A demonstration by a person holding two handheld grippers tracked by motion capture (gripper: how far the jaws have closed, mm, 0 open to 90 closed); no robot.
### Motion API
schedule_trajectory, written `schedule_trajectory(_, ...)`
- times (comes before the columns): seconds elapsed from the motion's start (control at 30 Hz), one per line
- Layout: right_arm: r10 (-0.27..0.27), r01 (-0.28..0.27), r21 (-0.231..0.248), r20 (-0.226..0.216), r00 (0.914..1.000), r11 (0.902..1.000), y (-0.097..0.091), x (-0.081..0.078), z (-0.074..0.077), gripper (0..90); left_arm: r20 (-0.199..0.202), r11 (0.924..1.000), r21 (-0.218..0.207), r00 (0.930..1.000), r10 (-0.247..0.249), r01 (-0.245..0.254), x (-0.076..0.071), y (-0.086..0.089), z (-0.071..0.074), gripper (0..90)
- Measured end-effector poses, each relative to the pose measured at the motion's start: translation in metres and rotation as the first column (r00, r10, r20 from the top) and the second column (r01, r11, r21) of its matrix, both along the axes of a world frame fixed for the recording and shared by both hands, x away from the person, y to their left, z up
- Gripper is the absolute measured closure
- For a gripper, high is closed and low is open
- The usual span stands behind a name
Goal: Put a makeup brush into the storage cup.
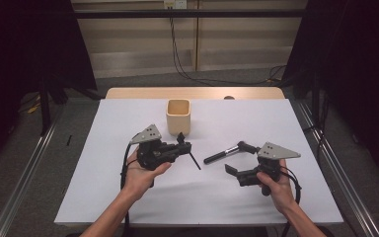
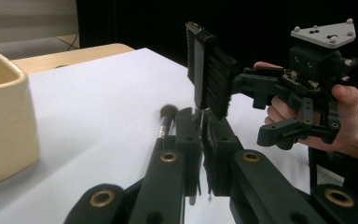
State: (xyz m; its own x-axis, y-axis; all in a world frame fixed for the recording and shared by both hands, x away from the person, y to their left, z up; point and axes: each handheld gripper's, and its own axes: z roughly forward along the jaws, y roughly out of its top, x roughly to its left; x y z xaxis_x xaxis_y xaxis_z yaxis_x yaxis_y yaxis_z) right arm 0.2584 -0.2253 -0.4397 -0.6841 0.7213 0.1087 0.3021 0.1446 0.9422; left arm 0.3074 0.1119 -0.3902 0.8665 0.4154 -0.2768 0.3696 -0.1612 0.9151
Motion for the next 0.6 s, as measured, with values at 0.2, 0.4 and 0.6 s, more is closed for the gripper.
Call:
schedule_trajectory(0.2, -0.059, 0.058, 0.017, 0.025, 0.998, 0.9982, -0.006, -0.002, 0.001, 2.7, 0.001, 0.9997, 0.018, 0.9998, 0.017, -0.017, 0.002, 0.01, 0.005, 85.8)
schedule_trajectory(0.4, -0.084, 0.083, 0.014, 0.035, 0.9959, 0.9964, -0.012, -0.009, -0.001, 2.6, 0.003, 0.9989, 0.031, 0.9993, 0.036, -0.036, 0.005, 0.022, 0.012, 85.9)
schedule_trajectory(0.6, -0.114, 0.113, 0.014, 0.041, 0.9927, 0.9935, -0.02, -0.015, -0.003, 2.7, 0.002, 0.997, 0.05, 0.9983, 0.058, -0.058, 0.008, 0.032, 0.016, 85.8)
